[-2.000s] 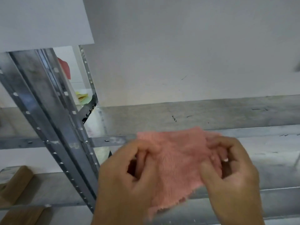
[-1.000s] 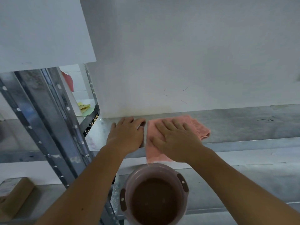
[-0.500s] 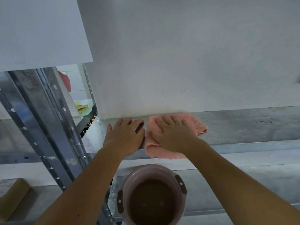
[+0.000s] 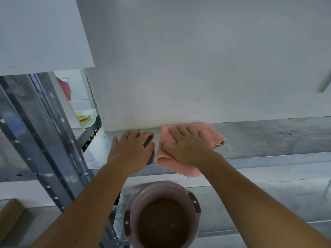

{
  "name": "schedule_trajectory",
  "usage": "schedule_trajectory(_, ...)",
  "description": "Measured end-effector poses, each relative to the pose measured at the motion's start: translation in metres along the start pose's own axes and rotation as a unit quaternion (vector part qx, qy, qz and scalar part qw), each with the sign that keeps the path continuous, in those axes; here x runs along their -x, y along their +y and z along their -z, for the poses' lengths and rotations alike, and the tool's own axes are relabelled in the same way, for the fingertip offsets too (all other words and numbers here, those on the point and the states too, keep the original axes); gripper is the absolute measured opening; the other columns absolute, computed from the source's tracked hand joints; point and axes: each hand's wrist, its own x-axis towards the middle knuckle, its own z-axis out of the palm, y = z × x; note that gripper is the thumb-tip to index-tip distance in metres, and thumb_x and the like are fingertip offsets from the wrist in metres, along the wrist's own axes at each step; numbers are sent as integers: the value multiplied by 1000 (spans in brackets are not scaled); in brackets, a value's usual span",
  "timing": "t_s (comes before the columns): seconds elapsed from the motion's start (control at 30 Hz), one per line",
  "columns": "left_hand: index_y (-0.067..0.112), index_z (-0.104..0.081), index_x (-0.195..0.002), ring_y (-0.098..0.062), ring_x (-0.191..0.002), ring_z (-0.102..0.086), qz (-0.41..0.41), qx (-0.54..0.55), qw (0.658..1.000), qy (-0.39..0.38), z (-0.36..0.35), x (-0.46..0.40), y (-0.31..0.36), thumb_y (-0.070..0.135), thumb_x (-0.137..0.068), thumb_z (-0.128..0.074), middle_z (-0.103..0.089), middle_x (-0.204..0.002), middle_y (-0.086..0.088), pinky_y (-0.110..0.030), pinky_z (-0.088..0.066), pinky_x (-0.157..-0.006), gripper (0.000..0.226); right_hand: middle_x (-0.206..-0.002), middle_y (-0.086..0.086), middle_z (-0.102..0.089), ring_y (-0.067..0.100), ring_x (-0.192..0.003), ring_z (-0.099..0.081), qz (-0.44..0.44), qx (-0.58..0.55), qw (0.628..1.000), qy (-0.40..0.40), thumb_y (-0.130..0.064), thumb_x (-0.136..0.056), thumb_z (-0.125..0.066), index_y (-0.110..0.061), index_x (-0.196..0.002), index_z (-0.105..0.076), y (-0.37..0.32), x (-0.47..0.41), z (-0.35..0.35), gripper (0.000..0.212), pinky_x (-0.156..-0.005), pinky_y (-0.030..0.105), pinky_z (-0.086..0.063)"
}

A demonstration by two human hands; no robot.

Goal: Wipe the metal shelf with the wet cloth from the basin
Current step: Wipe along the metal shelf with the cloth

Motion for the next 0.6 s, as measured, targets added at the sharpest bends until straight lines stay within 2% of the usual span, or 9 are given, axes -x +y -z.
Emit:
schedule_trajectory(0.2, 47, -33, -152, -22, -154, -21, 5, 4, 1000, -1, 1, -1, -1, 53, -102, -28, -30, -167, 4, -59, -15, -122, 51, -180, -1, 5, 27, -166, 3, 11, 14, 1000, 9, -76, -101, -14, -33, -169, 2, 10, 15, -8, 81, -132, 56, 1)
schedule_trajectory(0.27, 49, -35, -151, -22, -153, -23, 9, 9, 1000, 0, 1, -2, 0, 53, -101, -29, -32, -166, 5, -59, -17, -122, 50, -180, -4, 3, 26, -166, 2, 7, 13, 1000, 13, -81, -95, -7, -35, -169, 0, 28, 15, -3, 87, -132, 57, -1)
schedule_trajectory(0.3, 49, -35, -150, -22, -152, -23, 12, 10, 1000, 0, 1, -2, 1, 52, -101, -29, -33, -165, 4, -60, -17, -121, 50, -181, -3, 2, 26, -166, 0, -2, 22, 1000, 12, -87, -87, 4, -36, -169, -1, 41, 16, 1, 96, -132, 59, -3)
schedule_trajectory(0.37, 49, -35, -150, -26, -150, -27, 15, 4, 1000, -2, -1, -3, 6, 52, -100, -27, -38, -162, 2, -62, -20, -120, 50, -181, 0, 0, 30, -166, -2, -22, 58, 998, 13, -98, -59, 27, -34, -169, -4, 67, 17, 6, 131, -131, 64, -8)
schedule_trajectory(0.4, 50, -35, -149, -30, -148, -29, 17, -1, 1000, -3, -1, -2, 10, 53, -99, -26, -41, -159, 1, -63, -22, -119, 51, -181, 1, -1, 31, -166, -4, -32, 73, 997, 10, -99, -50, 32, -33, -169, -4, 75, 19, 6, 140, -130, 65, -9)
schedule_trajectory(0.47, 49, -35, -149, -37, -142, -34, 18, -8, 1000, -4, -2, -2, 23, 52, -99, -25, -45, -155, -2, -62, -25, -117, 51, -181, 3, -1, 33, -166, -5, -40, 64, 997, 17, -98, -57, 25, -31, -168, -1, 72, 22, 4, 133, -130, 65, -9)
schedule_trajectory(0.53, 47, -38, -148, -42, -138, -36, 10, -6, 1000, -5, -3, -2, 42, 50, -100, -27, -46, -154, -3, -60, -27, -116, 49, -180, 0, -1, 31, -166, -3, -29, 42, 998, 28, -88, -76, 12, -32, -168, -1, 61, 28, 0, 109, -131, 62, -6)
schedule_trajectory(0.6, 46, -40, -148, -41, -141, -35, -12, 0, 1000, -6, -6, -3, 62, 49, -101, -30, -45, -156, 1, -62, -25, -116, 48, -180, -4, -10, 26, -166, -6, -15, 3, 999, 40, -77, -89, -3, -36, -168, -11, 63, 41, 1, 90, -132, 58, -5)
